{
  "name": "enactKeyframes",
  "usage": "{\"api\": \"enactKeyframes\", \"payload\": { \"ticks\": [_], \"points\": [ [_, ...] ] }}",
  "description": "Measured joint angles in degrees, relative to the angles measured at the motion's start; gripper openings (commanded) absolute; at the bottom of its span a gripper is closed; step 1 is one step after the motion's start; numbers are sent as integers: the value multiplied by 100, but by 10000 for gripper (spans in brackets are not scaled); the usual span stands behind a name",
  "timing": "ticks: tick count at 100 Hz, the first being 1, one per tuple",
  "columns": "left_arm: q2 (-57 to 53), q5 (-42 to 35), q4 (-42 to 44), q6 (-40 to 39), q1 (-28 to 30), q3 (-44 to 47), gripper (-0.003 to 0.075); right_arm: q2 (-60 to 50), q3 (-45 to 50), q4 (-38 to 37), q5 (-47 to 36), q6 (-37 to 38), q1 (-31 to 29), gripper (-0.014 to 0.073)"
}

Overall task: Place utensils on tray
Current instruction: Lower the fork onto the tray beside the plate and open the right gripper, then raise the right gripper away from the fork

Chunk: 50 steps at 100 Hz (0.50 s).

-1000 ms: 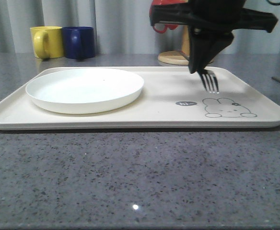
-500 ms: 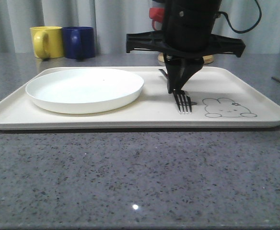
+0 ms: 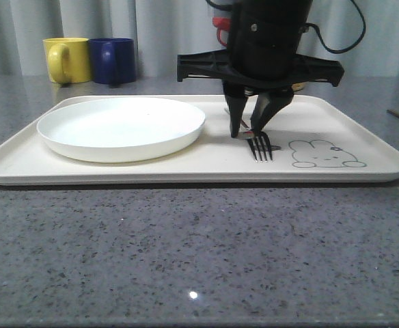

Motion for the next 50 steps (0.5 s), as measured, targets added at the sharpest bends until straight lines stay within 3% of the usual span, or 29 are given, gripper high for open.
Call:
{"api": "enactKeyframes", "payload": {
  "ticks": [8,28,50],
  "points": [
    [0,0,0,0,0,0,-19,0,0,0,0,0,0,494],
    [0,0,0,0,0,0,-19,0,-117,-40,158,0,0,495],
    [0,0,0,0,0,0,-19,-348,-205,-55,283,-553,-82,495]
  ]
}}
